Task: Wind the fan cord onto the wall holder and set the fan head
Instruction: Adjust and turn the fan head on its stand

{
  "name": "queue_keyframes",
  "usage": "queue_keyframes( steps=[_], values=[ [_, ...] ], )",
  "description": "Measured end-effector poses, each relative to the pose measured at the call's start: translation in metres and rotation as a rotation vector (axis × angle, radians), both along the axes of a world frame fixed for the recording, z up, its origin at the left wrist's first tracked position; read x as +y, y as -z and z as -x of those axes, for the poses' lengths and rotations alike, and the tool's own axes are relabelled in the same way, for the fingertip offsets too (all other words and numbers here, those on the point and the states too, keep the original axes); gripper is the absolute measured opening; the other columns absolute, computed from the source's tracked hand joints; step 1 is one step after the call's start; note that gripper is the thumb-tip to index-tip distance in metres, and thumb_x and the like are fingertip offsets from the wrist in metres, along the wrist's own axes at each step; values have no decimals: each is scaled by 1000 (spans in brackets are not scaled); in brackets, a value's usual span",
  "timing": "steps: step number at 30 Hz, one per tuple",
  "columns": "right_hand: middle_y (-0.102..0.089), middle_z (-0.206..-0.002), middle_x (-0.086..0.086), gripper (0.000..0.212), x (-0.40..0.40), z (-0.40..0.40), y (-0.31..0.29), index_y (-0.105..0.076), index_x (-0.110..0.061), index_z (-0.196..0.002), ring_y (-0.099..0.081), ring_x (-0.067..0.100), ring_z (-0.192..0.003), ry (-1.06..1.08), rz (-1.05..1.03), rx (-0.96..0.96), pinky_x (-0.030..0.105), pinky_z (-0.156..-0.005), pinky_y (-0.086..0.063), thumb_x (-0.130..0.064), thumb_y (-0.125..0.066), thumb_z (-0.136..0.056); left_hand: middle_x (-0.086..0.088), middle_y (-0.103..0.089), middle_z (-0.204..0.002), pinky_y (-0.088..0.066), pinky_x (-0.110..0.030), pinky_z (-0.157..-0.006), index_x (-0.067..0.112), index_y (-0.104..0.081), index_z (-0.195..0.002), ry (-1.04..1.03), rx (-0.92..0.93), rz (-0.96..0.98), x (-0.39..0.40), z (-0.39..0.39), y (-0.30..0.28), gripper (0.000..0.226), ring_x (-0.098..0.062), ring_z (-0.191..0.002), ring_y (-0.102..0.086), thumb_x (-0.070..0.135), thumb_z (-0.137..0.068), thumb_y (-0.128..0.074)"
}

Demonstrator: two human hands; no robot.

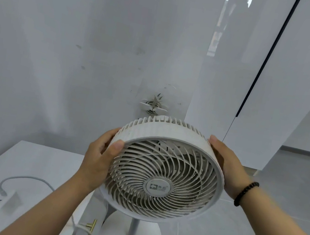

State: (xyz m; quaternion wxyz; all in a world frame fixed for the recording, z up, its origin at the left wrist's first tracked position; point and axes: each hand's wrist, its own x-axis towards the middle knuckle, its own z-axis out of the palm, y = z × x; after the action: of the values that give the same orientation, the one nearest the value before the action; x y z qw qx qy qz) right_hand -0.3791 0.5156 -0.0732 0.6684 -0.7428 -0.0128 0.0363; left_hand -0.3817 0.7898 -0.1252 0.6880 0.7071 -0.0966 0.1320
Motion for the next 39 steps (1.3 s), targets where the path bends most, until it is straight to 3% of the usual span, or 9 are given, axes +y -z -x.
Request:
queue_keyframes(
  steps=[4,8,11,17,22,27,33,36,39],
  values=[
    [-70,-69,6,34,13,6,10,-67,-14,-92,-65,19,-59,31,-266,94,34,-63,-50,-42,-49,-91,-15,-68,-113,-54,-56,-88,9,-60,-124,37,6,18,9,-4,-1,99,-33,-104,-65,84,-59,-62],
    [-69,-67,10,31,19,10,7,-70,-14,-80,-64,23,-55,45,-386,111,34,-61,-51,-43,-59,-79,-22,-68,-112,-49,-64,-90,5,-61,-122,97,31,40,16,-11,-7,95,-41,-104,-64,78,-62,-66],
    [-68,-67,10,32,20,15,6,-65,-12,-86,-64,24,-56,57,-524,89,34,-60,-53,-41,-62,-73,-25,-67,-111,-50,-64,-90,3,-62,-121,151,59,61,16,-18,-14,94,-44,-103,-64,75,-60,-70],
    [-66,-61,11,29,18,19,4,-63,-7,-82,-63,25,-50,122,-672,126,32,-52,-55,-34,-55,-89,-25,-69,-108,-53,-58,-88,6,-66,-118,170,67,72,11,-27,-20,89,-43,-100,-66,73,-59,-70],
    [-61,-56,9,30,20,4,-3,-59,-5,-81,-60,23,-44,112,-634,140,28,-48,-53,-35,-60,-85,-26,-69,-108,-56,-54,-85,1,-63,-118,116,69,116,14,-22,-10,93,-43,-100,-65,73,-60,-71],
    [-63,-67,12,34,23,-1,1,-61,-10,-85,-61,28,-57,52,-581,153,36,-64,-54,-39,-70,-70,-26,-65,-115,-52,-61,-89,2,-58,-124,82,72,142,18,-7,7,96,-43,-106,-63,74,-62,-69],
    [-66,-63,9,25,14,9,4,-66,-11,-80,-61,24,-55,98,-424,96,32,-59,-51,-32,-55,-89,-19,-66,-116,-58,-43,-85,5,-56,-125,102,56,93,9,-5,2,103,-32,-104,-66,80,-55,-67],
    [-72,-82,8,27,9,14,-2,-71,-14,-96,-66,23,-70,94,-161,-36,34,-65,-50,-33,-55,-90,-11,-68,-116,-58,-32,-83,10,-57,-126,103,64,80,6,0,-1,103,-22,-102,-68,82,-53,-67],
    [-69,-116,1,43,6,22,-7,-66,-25,-116,-66,19,-101,24,12,-167,39,-87,-50,-48,-61,-80,-1,-69,-115,-55,-21,-76,16,-60,-127,75,31,10,7,6,-4,100,-11,-100,-68,85,-55,-63]
  ],
)
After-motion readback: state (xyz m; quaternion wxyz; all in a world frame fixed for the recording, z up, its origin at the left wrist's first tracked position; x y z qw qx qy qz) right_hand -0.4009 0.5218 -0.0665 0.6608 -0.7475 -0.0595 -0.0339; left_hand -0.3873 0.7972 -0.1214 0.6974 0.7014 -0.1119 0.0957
